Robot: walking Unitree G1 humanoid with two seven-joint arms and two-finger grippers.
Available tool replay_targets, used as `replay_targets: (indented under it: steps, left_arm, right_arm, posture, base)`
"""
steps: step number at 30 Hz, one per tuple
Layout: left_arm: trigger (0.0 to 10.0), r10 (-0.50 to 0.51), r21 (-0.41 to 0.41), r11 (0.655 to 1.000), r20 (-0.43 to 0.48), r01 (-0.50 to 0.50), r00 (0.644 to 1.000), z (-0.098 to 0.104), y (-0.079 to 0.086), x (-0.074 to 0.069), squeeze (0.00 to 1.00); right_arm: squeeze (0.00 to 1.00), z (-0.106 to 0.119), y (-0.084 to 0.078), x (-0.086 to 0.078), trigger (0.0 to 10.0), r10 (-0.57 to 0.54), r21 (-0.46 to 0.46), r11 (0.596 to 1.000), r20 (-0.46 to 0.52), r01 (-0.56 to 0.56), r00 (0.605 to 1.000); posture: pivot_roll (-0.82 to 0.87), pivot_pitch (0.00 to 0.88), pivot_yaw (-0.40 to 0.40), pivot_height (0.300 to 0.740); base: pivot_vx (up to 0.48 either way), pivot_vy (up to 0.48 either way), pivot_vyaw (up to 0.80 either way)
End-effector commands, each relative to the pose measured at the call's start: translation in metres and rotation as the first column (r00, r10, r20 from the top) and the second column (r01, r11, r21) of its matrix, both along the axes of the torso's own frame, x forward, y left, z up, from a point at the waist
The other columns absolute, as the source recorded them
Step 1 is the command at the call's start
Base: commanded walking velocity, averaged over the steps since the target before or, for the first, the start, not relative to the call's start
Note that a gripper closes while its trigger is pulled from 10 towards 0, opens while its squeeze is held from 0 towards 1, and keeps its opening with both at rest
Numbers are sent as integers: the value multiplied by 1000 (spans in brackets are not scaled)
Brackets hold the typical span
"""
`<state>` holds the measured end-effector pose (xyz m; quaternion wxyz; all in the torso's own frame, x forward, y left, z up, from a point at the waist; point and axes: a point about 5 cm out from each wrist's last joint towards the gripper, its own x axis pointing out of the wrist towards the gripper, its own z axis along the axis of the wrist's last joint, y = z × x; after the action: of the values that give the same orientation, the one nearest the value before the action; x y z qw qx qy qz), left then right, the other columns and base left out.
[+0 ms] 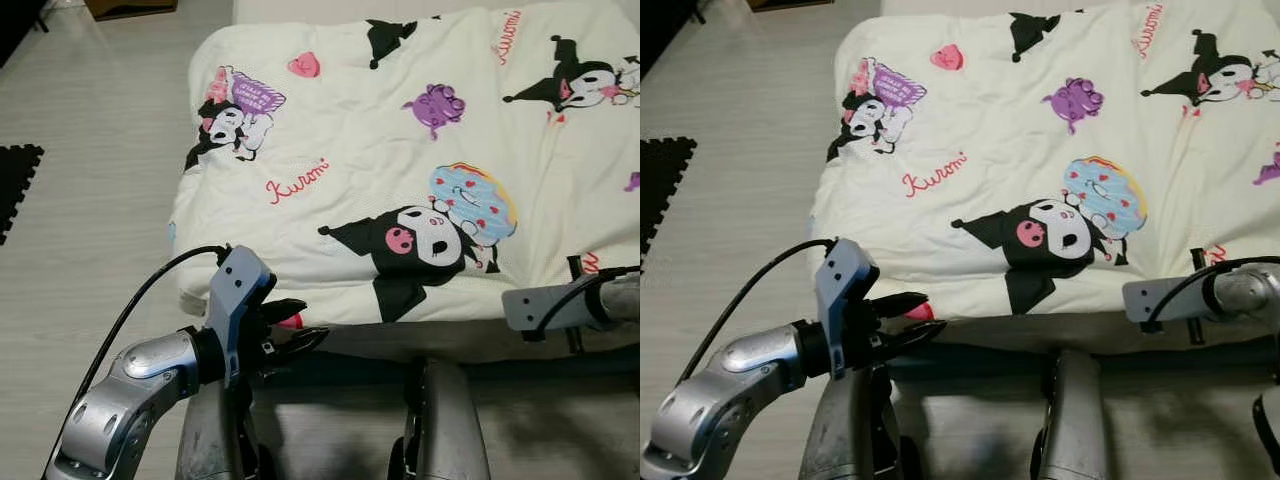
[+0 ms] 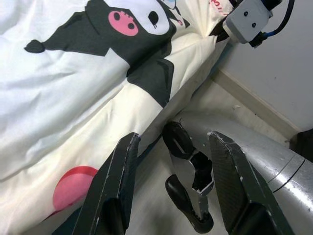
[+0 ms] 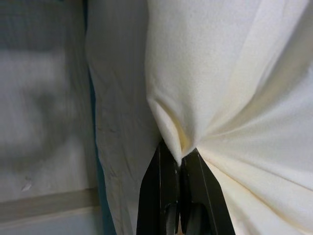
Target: Clean up the room
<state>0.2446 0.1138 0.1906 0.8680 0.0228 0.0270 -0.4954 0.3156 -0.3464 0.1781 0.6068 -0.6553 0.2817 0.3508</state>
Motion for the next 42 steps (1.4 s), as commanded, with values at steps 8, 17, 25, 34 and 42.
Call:
replay_targets:
  steps: [8, 17, 25, 34, 42]
  left_arm:
    - [10000, -35, 20, 999, -3, 35, 999, -1, 0, -6, 0]
    - [10000, -16, 26, 1000, 4, 16, 1000, -2, 0, -5, 0]
    - [10000, -5, 26, 1000, 13, 5, 1000, -1, 1, -3, 0]
    - [10000, -26, 29, 999, 7, 26, 1000, -1, 0, -5, 0]
    - [10000, -36, 30, 999, 7, 36, 999, -1, -1, -6, 0]
  right_arm:
    - [0, -37, -27, -45, 0, -79, -89, 995, -353, 51, 932]
    - [0, -28, -28, -43, 0, -131, 12, 990, -337, 143, 932]
    - [0, -18, -18, -28, 0, -147, 207, 959, -215, 192, 965]
    - [0, -20, -30, -51, 0, -105, 101, 982, -398, 157, 911]
    - [0, -21, -39, -61, 0, -133, 51, 983, -473, 177, 871]
  posture:
    - [46, 387, 64, 506]
    - [45, 387, 64, 506]
    - [48, 389, 66, 506]
    - [46, 390, 69, 506]
    - [48, 390, 69, 506]
  base:
    - [0, 0, 0]
    - [0, 0, 0]
    - [0, 0, 0]
    - [0, 0, 0]
    - [0, 0, 0]
